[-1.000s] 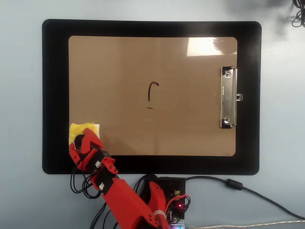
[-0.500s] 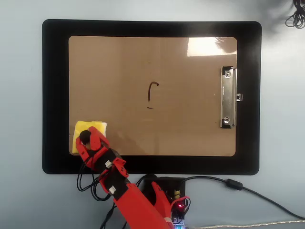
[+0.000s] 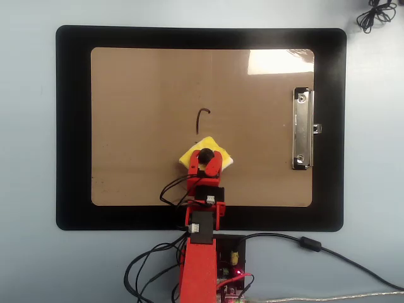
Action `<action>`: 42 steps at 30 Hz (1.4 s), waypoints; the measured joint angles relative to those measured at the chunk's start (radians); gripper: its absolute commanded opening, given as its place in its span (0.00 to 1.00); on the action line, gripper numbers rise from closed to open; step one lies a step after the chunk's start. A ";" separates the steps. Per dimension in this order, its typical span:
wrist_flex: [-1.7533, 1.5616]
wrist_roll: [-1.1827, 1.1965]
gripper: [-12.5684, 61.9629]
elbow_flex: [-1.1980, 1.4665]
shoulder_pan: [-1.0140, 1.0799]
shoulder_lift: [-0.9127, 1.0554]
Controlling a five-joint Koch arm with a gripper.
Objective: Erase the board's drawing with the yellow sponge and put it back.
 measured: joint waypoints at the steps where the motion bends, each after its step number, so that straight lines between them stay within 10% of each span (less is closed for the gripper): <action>1: -0.054 0.000 0.06 0.009 0.000 -0.003; 11: -0.187 0.003 0.06 0.087 -0.040 -0.034; 21: -0.618 -0.005 0.06 -0.239 -0.034 -0.609; 33: -0.560 -0.005 0.06 0.443 -0.051 0.057; 42: -0.589 -0.003 0.06 -0.140 0.031 -0.535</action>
